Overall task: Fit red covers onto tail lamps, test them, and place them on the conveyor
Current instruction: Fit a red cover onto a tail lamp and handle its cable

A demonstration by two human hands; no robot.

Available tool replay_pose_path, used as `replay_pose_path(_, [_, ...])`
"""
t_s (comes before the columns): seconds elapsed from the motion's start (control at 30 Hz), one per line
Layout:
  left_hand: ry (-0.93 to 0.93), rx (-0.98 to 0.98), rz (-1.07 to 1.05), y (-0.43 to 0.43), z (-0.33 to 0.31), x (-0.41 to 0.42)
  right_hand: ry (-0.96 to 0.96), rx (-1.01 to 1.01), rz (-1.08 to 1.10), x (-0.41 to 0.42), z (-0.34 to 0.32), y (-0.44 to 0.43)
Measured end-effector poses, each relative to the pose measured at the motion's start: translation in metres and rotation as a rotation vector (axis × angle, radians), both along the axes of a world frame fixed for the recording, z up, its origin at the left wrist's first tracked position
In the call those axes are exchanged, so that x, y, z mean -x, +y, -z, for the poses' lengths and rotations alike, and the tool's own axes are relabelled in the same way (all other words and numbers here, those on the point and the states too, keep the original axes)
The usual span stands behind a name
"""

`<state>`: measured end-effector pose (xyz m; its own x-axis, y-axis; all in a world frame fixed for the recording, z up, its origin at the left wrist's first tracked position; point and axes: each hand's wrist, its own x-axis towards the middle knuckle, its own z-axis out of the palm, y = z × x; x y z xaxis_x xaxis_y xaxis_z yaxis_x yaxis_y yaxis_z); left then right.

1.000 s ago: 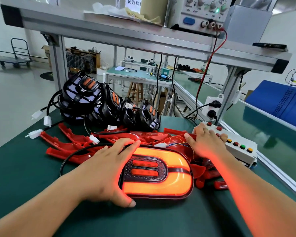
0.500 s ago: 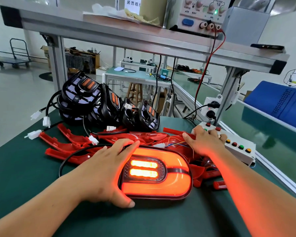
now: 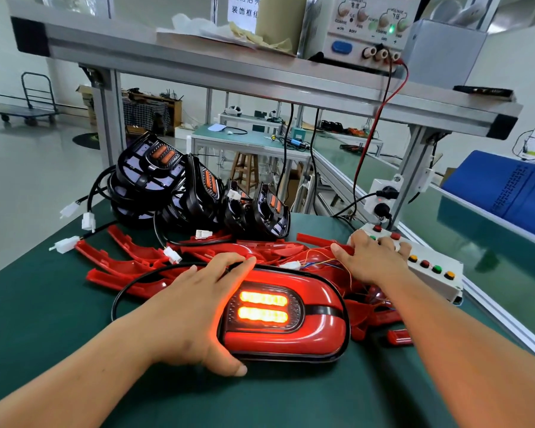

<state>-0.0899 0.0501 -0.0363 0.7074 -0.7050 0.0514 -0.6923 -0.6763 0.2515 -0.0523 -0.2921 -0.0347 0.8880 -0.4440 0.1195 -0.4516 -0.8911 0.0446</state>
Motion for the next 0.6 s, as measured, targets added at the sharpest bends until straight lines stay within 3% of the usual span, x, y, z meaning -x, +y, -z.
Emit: replay_pose_path(0.6, [-0.03,0.0,-0.002,-0.0005,0.0009,-0.0009,-0.009,0.029,-0.004,0.0003,0.004,0.001])
